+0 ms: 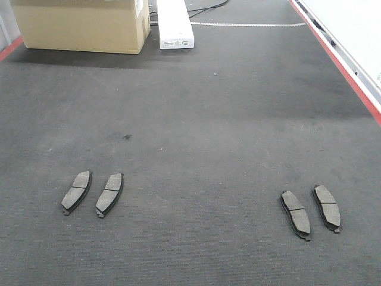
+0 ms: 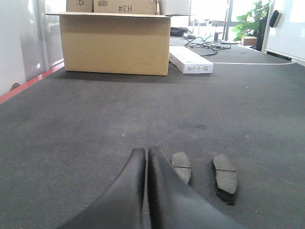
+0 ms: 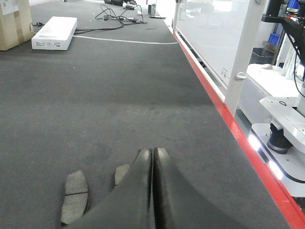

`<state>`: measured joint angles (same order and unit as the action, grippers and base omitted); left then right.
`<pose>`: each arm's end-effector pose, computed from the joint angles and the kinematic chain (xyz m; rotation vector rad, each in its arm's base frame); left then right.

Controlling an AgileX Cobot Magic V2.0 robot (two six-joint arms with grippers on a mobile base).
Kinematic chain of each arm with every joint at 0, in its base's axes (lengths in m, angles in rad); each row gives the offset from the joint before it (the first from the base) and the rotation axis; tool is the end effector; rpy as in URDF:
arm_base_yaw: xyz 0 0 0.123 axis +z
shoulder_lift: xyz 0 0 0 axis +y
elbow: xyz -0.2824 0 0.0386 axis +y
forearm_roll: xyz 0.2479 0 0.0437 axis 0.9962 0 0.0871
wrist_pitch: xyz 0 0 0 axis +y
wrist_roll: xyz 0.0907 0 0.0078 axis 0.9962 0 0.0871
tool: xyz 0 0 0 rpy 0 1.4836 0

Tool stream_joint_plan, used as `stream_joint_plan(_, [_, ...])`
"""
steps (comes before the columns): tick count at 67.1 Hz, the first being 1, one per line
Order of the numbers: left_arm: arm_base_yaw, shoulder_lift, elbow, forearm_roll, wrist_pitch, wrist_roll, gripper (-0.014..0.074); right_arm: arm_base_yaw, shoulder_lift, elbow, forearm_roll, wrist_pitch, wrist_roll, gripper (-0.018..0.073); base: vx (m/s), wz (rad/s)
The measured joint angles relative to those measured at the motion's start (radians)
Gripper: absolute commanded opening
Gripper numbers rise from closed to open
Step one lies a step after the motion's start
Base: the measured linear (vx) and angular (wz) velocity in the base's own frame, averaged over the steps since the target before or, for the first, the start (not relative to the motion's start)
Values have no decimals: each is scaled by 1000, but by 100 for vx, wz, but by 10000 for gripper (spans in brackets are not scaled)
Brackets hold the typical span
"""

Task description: Move and align brake pads A on conveyor

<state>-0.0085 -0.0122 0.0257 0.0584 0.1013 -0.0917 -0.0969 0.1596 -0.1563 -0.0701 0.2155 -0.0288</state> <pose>0.0566 0.0001 0.1959 -0.0246 1.5981 -0.0280 0.0652 -0.0077 0.2368 0.0109 1.7043 -0.1576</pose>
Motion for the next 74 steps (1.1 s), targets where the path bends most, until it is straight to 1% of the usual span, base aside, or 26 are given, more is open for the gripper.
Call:
stream_joint_plan(10, [0,0,0,0,0,0,-6,0,-140,122,0,-15,1,-11,0,0])
stream_joint_plan(18, [0,0,0,0,0,0,-6,0,-168,181,0,-23,10,-11,0,0])
stream_joint_plan(23, [0,0,0,0,-1,0,-6,0,-170,184,1,0,29,-11,0,0])
stream_joint_plan(42, [0,0,0,0,-1,0,-6,0,-170,184,-1,8,29,-11,0,0])
stream_joint_plan(53, [0,0,0,0,-1,0,-6,0,-170,184,-1,-16,93,-11,0,0])
stream_joint_plan(63, [0,0,0,0,-1,0,-6,33,-170,184,-2,-44,110,-11,0,0])
stream_joint_plan(74, [0,0,0,0,-1,0,-6,42,-170,184,-4,-44,110,-11,0,0])
